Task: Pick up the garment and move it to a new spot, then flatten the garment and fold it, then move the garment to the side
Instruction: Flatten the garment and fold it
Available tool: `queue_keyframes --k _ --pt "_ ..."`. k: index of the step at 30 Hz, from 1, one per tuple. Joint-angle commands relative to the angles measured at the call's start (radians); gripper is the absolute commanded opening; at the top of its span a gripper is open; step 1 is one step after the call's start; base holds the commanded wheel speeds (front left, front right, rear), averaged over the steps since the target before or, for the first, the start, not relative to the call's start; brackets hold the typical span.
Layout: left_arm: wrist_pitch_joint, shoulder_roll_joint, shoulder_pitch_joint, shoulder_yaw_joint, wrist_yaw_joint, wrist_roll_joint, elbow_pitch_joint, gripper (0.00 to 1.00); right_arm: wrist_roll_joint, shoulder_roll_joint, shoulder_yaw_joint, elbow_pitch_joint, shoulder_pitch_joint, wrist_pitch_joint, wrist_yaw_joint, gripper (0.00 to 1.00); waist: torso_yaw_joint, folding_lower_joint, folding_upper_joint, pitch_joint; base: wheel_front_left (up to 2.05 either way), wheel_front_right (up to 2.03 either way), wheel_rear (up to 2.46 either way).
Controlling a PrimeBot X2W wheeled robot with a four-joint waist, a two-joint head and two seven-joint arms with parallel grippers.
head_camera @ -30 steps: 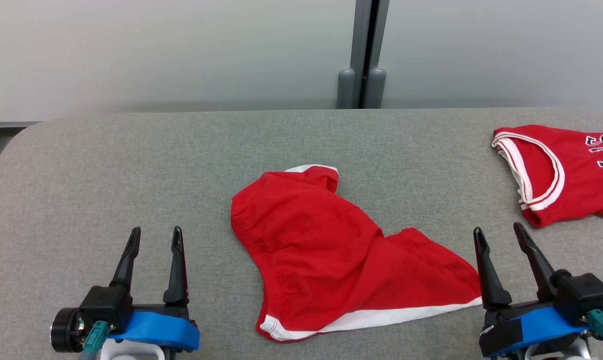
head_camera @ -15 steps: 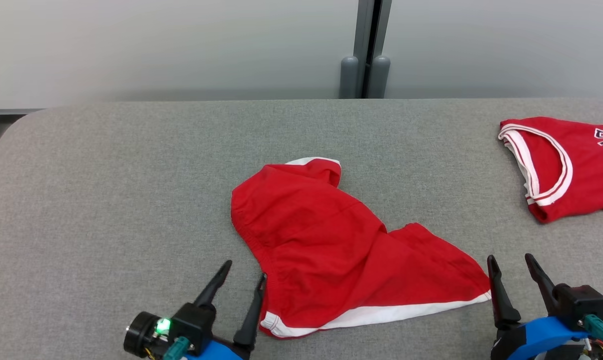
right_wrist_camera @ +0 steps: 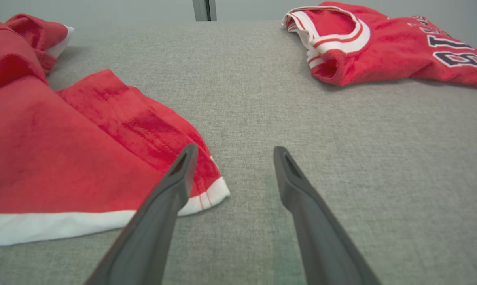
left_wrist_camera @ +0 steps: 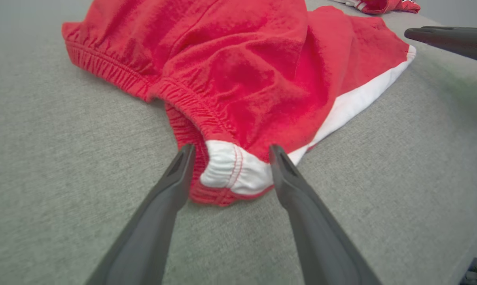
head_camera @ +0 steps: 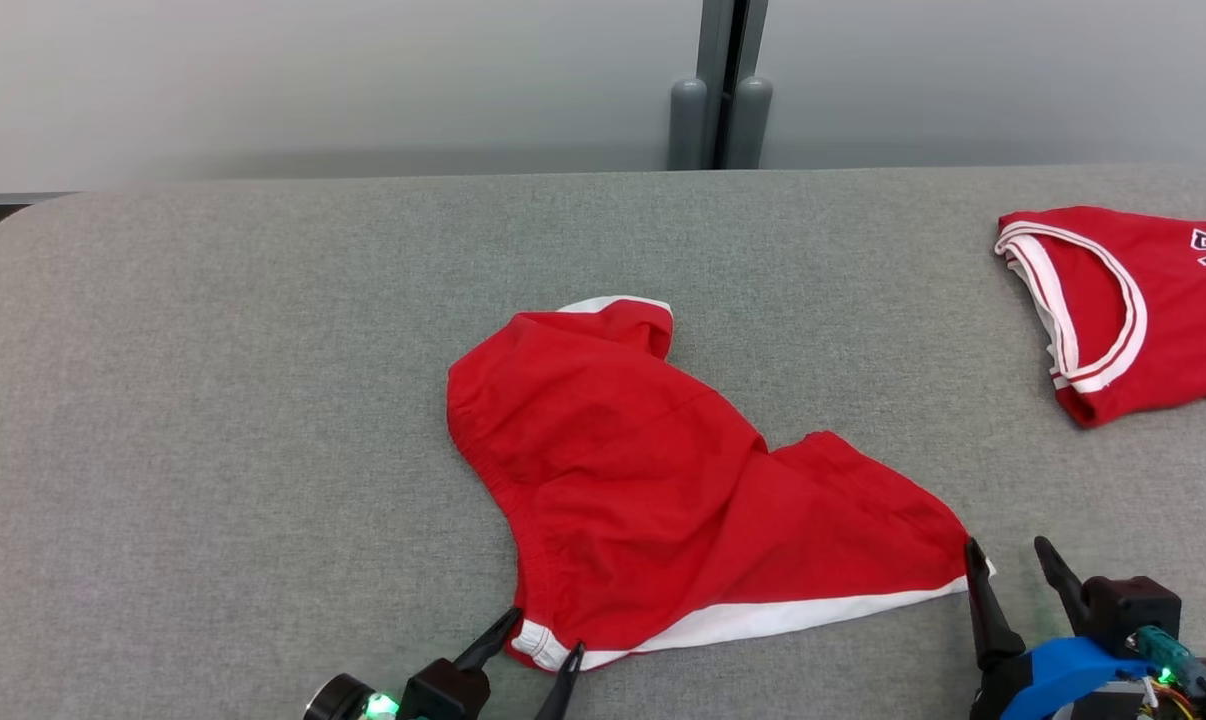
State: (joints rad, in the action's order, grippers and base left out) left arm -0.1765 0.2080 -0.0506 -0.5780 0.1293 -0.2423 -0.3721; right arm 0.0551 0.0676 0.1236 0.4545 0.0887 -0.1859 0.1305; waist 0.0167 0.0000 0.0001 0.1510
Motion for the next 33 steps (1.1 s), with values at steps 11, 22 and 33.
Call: queue_keyframes --k 11,22,33 --pt "-0.01 0.001 -0.057 -0.102 0.001 -0.049 -0.034 1.0 0.028 0.002 -0.058 0.173 0.064 -0.013 0.001 1.0 0.008 0.0 -0.0001 0.011 0.0 0.0 0.0" --pt "-0.021 -0.007 -0.081 -0.133 0.001 -0.1 -0.077 0.0 0.085 -0.004 -0.14 0.138 0.027 -0.041 0.001 0.0 0.008 0.0 -0.0001 -0.003 0.0 0.0 0.0" --pt "-0.031 0.032 -0.09 -0.101 -0.003 -0.181 0.095 0.0 0.207 0.014 -0.21 -0.166 -0.078 0.04 0.001 0.0 -0.001 0.0 -0.0001 -0.013 0.0 0.0 0.0"
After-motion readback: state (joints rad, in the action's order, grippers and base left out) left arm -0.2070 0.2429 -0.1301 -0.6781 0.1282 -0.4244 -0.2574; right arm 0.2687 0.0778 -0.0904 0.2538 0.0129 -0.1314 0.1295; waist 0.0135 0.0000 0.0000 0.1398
